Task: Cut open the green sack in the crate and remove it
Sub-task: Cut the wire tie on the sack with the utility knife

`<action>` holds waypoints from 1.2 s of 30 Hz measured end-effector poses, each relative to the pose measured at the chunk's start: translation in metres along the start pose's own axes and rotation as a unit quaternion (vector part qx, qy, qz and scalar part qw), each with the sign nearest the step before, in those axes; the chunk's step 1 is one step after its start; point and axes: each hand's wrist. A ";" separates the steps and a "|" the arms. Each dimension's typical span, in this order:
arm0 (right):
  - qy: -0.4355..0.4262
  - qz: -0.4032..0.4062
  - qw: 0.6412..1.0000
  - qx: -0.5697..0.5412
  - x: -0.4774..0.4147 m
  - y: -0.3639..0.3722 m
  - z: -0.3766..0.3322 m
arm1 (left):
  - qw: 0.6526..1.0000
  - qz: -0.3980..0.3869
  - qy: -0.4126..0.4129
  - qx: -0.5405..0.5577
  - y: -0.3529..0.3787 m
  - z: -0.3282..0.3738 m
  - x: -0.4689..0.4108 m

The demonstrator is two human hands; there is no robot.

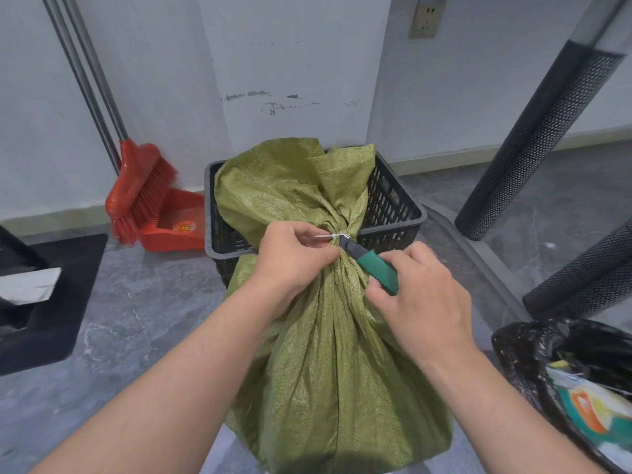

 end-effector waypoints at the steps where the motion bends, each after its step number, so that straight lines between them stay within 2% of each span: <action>1: -0.002 0.001 1.000 -0.004 -0.001 0.000 0.000 | 1.000 -0.009 0.016 -0.017 -0.003 0.001 0.000; 5: -0.025 0.028 0.999 -0.015 -0.002 0.000 0.003 | 0.977 -0.074 0.149 -0.136 -0.021 0.002 -0.003; 7: -0.042 0.043 0.998 -0.027 -0.002 0.002 0.006 | 0.962 -0.126 0.156 -0.187 -0.027 0.000 -0.008; 10: -0.068 0.063 0.995 -0.036 -0.002 0.005 0.009 | 0.963 -0.152 0.129 -0.183 -0.028 -0.008 -0.015; 15: -0.067 0.069 0.995 -0.040 -0.002 0.006 0.011 | 0.952 -0.108 0.146 -0.247 -0.023 -0.007 -0.010; 18: -0.057 0.042 0.997 -0.037 -0.001 0.004 0.008 | 0.937 -0.066 0.157 -0.305 -0.019 -0.005 -0.008; 24: -0.042 0.024 0.999 -0.008 -0.004 0.000 0.006 | 0.894 0.026 0.253 -0.369 -0.008 -0.011 -0.001; 30: -0.025 0.011 0.999 0.045 -0.006 -0.002 0.002 | 0.851 0.011 0.242 -0.466 -0.002 0.003 0.008; 36: -0.033 0.013 0.998 0.060 -0.009 -0.003 -0.003 | 0.850 -0.016 0.204 -0.485 -0.005 0.010 0.013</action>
Point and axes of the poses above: each hand's wrist, its own x-axis away from the middle knuckle, its own y-axis out of the palm, z = x × y, and after that the axes turned 6 degrees about -x, right-handed
